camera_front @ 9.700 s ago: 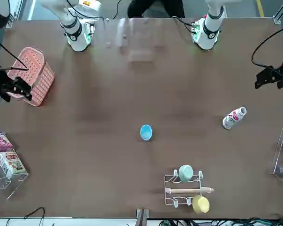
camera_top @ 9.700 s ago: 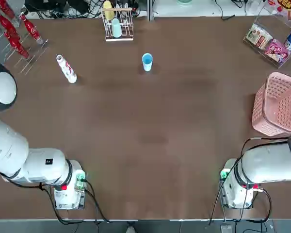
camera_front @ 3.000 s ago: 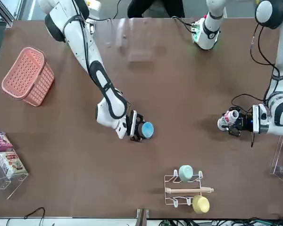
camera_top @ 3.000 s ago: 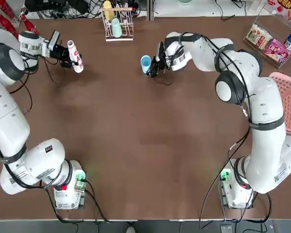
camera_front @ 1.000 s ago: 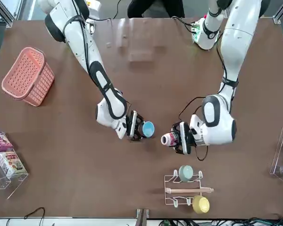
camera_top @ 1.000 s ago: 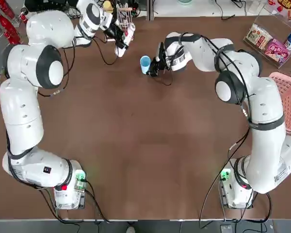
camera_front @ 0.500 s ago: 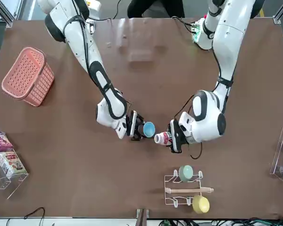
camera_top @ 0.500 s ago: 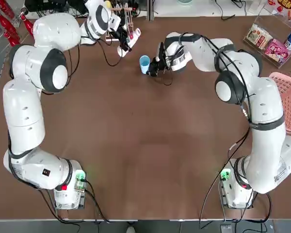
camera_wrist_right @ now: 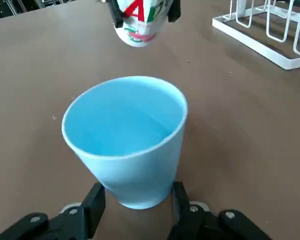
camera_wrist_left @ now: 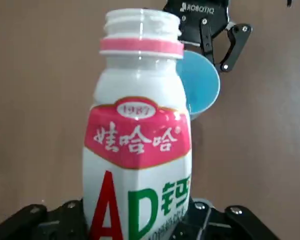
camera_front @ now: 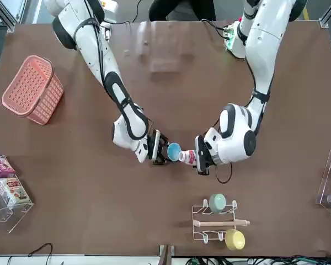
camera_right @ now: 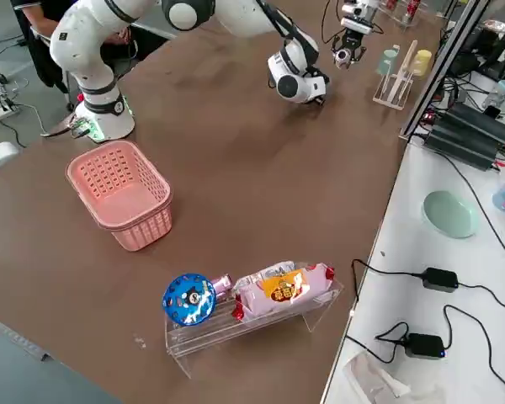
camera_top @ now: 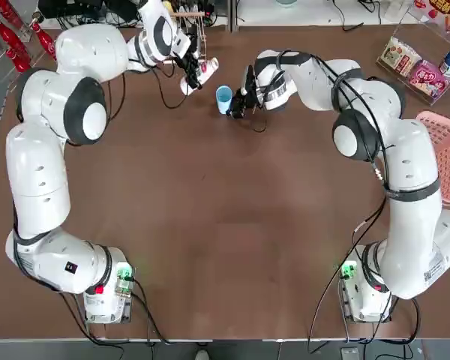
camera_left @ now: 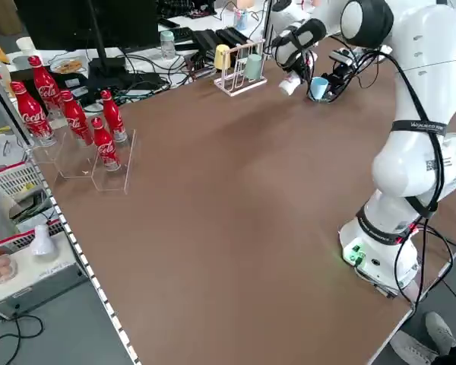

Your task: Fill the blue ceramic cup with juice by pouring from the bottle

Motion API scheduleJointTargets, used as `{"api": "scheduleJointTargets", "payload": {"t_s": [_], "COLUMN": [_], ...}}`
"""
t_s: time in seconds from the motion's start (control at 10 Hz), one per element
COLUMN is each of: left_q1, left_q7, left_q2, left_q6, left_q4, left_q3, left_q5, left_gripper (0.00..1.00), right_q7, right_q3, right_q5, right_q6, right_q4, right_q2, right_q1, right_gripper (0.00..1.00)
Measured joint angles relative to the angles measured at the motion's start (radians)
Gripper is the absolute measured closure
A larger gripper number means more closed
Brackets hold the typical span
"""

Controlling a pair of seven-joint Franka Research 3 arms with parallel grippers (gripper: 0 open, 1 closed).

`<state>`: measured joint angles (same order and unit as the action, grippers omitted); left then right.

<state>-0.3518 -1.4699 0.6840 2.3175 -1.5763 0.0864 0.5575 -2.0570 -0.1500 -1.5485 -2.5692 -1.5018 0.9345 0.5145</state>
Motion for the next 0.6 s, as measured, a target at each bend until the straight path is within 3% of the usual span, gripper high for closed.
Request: {"api": "scheduleJointTargets", "payload": {"t_s": [0.2,0.6], "left_q1": [-0.018,-0.049], "left_q7": [0.002,0.136], "left_q2": [-0.011,-0.076], "left_q6": [0.021,0.055], "left_q4": [-0.026,-0.079], "left_q3": [0.0,-0.002], "left_q5": [-0.012,-0.139], "left_gripper": [0.42,0.42], "right_q7": [0.0,0.0], "right_q3": [0.001,0.001], "right_q5": [0.0,0.0], "right_q6": [0.0,-0.001], "right_q4": [0.0,0.0], "right_q2": [0.0,0.001], "right_q1": [0.0,-0.002], "right_gripper": [0.38,0.38]}}
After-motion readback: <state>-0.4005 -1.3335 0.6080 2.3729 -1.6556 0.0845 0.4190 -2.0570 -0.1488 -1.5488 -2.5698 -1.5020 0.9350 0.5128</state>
